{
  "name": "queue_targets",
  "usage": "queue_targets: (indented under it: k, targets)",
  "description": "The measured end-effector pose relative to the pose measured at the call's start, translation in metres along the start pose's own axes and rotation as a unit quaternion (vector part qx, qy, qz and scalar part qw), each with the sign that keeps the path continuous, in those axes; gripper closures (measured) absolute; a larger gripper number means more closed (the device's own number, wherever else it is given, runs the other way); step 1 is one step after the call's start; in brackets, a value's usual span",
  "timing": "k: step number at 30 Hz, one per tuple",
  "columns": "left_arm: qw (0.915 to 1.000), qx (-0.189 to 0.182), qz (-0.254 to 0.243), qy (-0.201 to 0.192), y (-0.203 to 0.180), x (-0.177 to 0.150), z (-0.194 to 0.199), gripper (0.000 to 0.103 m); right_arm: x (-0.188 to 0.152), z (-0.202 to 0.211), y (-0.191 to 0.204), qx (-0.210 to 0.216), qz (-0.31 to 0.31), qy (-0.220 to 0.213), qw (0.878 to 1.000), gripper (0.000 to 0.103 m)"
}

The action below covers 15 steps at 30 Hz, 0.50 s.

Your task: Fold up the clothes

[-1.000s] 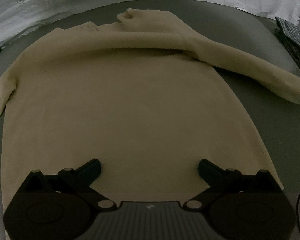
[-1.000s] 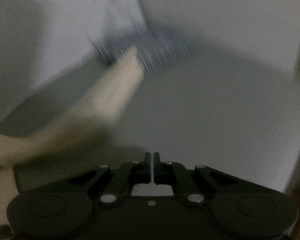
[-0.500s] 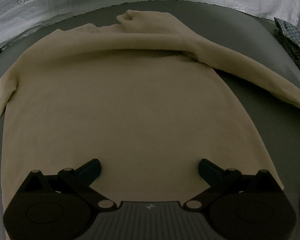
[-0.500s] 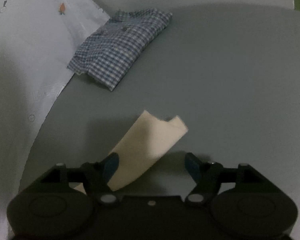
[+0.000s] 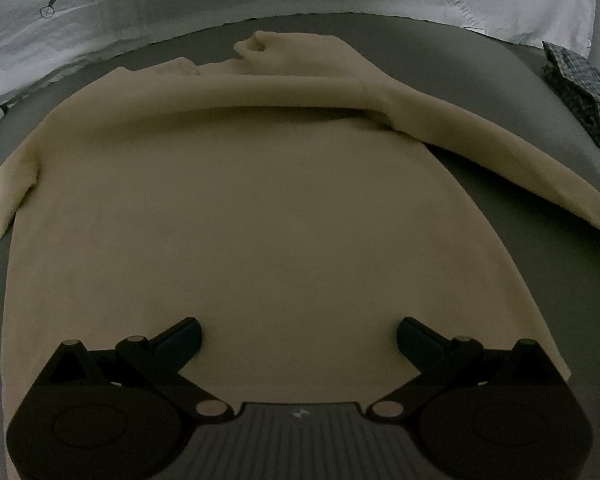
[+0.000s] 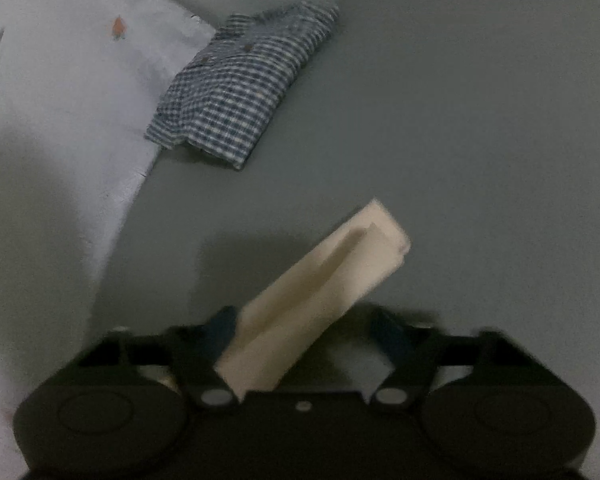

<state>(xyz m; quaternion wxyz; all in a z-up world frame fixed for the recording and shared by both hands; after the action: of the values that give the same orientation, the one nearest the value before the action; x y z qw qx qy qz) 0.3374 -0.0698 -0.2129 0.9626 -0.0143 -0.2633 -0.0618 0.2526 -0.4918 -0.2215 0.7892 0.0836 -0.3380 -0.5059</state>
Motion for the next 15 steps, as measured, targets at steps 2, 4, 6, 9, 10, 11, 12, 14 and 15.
queue_targets:
  k: [2,4,6,9,10,11,12,14,15]
  targets:
    - [1.0,-0.002,-0.002,0.0,0.001,0.0,-0.001,0.0,0.0,0.004,0.005,-0.007,0.036,-0.022,0.999,0.099]
    - [1.0,-0.004,-0.005,-0.002,0.002,0.0,-0.001,0.0,0.001,0.023,0.011,0.005,0.066,-0.063,0.996,0.1]
    - [0.9999,-0.007,-0.007,-0.004,0.003,0.0,-0.001,0.0,-0.004,0.043,0.023,-0.003,0.134,-0.104,0.986,0.099]
    - [0.9998,-0.012,-0.014,-0.005,0.006,0.0,-0.001,0.0,-0.024,0.035,0.023,-0.054,0.219,-0.081,0.971,0.092]
    - [0.9997,-0.016,-0.018,-0.003,0.007,0.001,-0.002,0.0,-0.029,0.03,0.021,-0.067,0.226,-0.064,0.97,0.091]
    - [0.9994,-0.023,-0.026,0.003,0.008,0.002,-0.002,0.0,-0.033,0.027,0.018,-0.078,0.224,-0.054,0.97,0.085]
    - [0.9988,-0.032,-0.035,0.011,0.01,0.003,-0.002,0.0,-0.036,0.025,0.016,-0.088,0.222,-0.043,0.97,0.08]
    - [0.9971,-0.054,-0.045,0.028,0.016,0.007,0.0,0.0,-0.04,0.033,0.02,-0.104,0.228,-0.058,0.966,0.045]
    - [0.9968,-0.064,-0.038,0.028,0.024,0.009,0.004,0.0,-0.04,0.038,0.026,-0.112,0.237,-0.073,0.962,0.042]
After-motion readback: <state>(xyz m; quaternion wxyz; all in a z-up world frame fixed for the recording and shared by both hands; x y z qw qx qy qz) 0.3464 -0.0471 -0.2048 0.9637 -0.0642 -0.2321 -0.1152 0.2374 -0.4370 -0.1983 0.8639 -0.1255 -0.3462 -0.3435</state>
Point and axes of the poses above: each gripper's, at about its wrist camera, not at the fingertips, and z roughly against the way its jaws point, y to its left, x to its top, the point moved 4 cm from there along -z, roughly the way its jaws point, and after that the axes turned 4 degrees about -y, right-handed, at the moved point
